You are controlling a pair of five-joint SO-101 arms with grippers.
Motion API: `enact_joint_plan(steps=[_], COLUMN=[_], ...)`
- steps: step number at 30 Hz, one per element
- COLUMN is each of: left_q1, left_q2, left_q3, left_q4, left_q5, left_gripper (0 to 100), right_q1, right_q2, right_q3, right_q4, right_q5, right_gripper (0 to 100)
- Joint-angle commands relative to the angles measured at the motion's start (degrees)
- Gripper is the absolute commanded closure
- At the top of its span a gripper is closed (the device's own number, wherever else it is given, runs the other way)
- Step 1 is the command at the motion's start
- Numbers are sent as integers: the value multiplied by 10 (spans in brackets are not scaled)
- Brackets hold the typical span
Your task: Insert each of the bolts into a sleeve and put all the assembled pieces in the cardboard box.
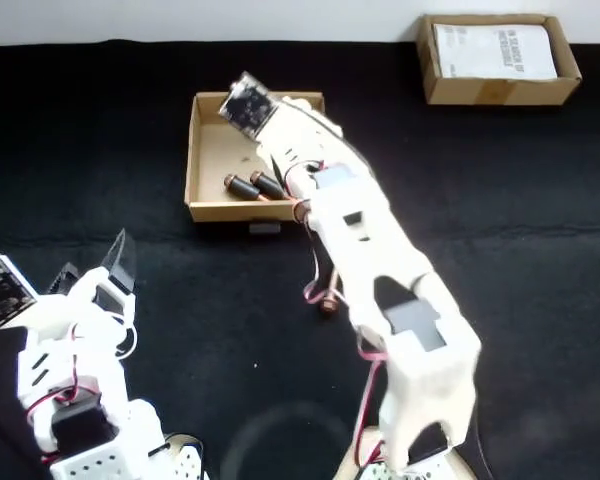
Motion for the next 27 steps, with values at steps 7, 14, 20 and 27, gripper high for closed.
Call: enact_joint_plan(steps=[7, 14, 20, 27], left_q1=[-8, -8, -6, -5], left_q2=[-5, -5, -5, -5], left_q3=[57, 60, 88, 121], left_q4=[-27, -24, -26, -25], left_q5=[1, 1, 2, 2], left_gripper=[692, 692, 692, 692], right_q1=[-14, -16, -23, -48], right_q2=[85, 69, -17, -121], right_q3=[-102, -120, -141, -141], right_q4=[88, 187, 335, 520], right_q5=[58, 58, 57, -73], right_gripper=[989, 852, 815, 815])
